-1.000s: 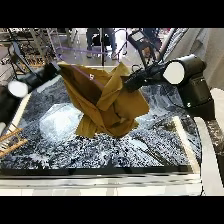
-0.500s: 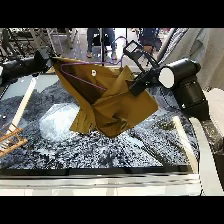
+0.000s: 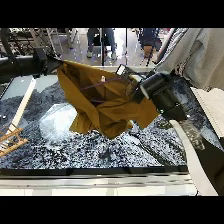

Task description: Fold the clothes and pants, and hang the long-sleeved shirts on hangers.

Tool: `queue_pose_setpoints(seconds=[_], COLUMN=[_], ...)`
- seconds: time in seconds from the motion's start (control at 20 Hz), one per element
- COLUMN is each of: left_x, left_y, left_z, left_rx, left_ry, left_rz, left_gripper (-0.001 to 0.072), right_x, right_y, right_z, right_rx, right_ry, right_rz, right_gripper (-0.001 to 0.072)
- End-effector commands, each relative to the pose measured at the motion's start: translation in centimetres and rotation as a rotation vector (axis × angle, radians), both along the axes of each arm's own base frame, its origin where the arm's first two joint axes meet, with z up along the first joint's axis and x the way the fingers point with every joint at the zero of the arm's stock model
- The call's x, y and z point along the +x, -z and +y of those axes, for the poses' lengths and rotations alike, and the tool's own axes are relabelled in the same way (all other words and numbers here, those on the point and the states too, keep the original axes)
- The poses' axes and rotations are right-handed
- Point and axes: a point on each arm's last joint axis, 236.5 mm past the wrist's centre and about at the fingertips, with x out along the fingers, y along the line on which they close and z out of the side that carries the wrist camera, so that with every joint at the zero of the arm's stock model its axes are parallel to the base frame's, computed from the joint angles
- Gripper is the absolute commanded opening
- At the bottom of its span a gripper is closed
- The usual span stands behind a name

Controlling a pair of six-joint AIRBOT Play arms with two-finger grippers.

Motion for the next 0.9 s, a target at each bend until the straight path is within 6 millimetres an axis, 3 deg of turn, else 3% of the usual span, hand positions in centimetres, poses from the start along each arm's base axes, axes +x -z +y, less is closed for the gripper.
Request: queue_pose_setpoints(seconds=[0.0,0.15,0.35,0.4,0.45,0.5,0.55,0.7,0.75,0.85], left_x=[-3.4,-4.3,-4.6,-4.6,-4.8,-4.8,-4.7,-5.5,-6.1,-7.5], left_y=[2.3,6.0,10.8,11.6,12.0,11.9,11.3,8.3,6.8,3.7], left_z=[-4.2,-7.8,-11.3,-11.8,-12.2,-12.5,-12.6,-12.1,-11.8,-10.8], left_rx=[0.073,0.212,0.425,0.466,0.494,0.505,0.506,0.489,0.484,0.468], left_ry=[0.167,0.214,0.243,0.249,0.26,0.263,0.27,0.249,0.24,0.215], left_rz=[0.072,0.121,0.123,0.117,0.11,0.09,0.055,-0.013,-0.042,-0.102], left_gripper=[0.0019,0.0019,0.0022,0.0105,0.0335,0.0522,0.0568,0.0568,0.0568,0.0568], right_x=[0.3,0.1,-0.6,-1.4,-2.4,-3.7,-4.8,-5.5,-4.9,-2.4], right_y=[3.5,4.7,1.9,0.8,-0.1,-1.1,-2.2,-6.9,-8.4,-11.4], right_z=[-0.2,-2.3,-1.7,-1.1,-0.1,1.2,2.4,6.0,7.4,7.7], right_rx=[-0.005,0.055,0.166,0.199,0.236,0.276,0.333,0.56,0.68,0.897], right_ry=[0.103,0.336,0.39,0.369,0.325,0.255,0.213,0.1,0.077,0.124], right_rz=[0.027,-0.004,-0.028,-0.001,0.036,0.082,0.106,0.04,0.012,-0.096], right_gripper=[0.0021,0.0021,0.0022,0.0022,0.0022,0.0023,0.0023,0.0022,0.0022,0.0022])
